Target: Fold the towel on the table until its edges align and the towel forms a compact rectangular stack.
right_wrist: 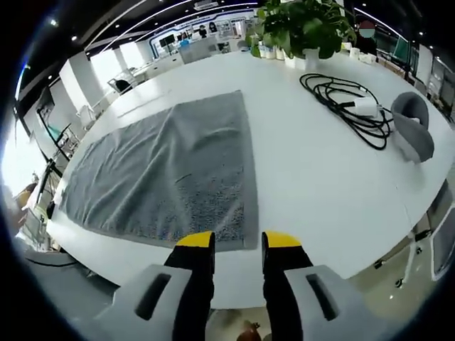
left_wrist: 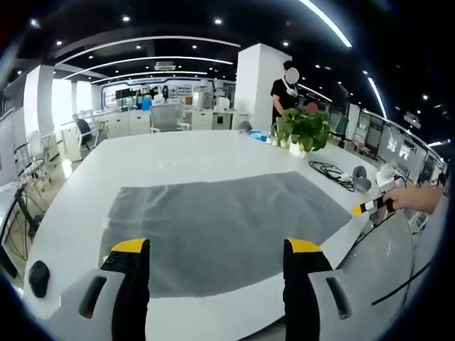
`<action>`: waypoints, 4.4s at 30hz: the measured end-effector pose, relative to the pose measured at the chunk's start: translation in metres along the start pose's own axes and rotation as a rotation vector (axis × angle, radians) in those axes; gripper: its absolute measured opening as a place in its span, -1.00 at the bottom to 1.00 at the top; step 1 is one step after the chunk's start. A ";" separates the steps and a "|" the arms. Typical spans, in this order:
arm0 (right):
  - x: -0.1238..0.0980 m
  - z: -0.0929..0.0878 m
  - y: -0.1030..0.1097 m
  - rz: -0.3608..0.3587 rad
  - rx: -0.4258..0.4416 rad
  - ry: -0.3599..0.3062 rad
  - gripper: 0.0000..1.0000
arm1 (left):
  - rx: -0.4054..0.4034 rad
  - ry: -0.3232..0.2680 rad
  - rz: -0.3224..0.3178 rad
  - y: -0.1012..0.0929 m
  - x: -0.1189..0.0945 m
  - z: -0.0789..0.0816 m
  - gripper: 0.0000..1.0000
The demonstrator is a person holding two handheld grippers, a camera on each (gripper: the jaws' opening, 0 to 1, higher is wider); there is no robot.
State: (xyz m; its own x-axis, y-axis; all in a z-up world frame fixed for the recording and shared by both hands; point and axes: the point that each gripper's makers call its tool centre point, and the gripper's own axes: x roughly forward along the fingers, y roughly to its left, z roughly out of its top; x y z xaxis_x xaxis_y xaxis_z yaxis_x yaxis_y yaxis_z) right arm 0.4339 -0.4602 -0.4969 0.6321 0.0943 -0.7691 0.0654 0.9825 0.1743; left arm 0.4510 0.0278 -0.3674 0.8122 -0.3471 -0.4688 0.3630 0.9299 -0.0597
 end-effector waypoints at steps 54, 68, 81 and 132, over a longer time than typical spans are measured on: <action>0.020 -0.003 -0.012 -0.004 -0.041 0.000 -0.61 | 0.258 0.003 -0.317 -0.116 0.132 0.092 0.55; 0.025 -0.005 -0.010 -0.020 -0.227 0.023 -0.80 | 0.235 0.044 -0.340 -0.131 0.131 0.069 0.53; 0.027 -0.005 -0.007 0.008 -0.201 0.019 -0.94 | 0.232 0.077 -0.338 -0.138 0.137 0.059 0.50; 0.006 0.040 0.109 0.161 -0.630 -0.128 -1.00 | 0.267 0.202 -0.646 -0.259 0.247 0.070 0.34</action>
State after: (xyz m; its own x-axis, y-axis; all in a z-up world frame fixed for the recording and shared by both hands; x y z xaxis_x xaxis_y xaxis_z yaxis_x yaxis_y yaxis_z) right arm 0.4760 -0.3590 -0.4579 0.6857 0.2665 -0.6774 -0.4771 0.8673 -0.1417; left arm 0.5896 -0.3078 -0.4067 0.3073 -0.7637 -0.5677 0.8615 0.4768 -0.1749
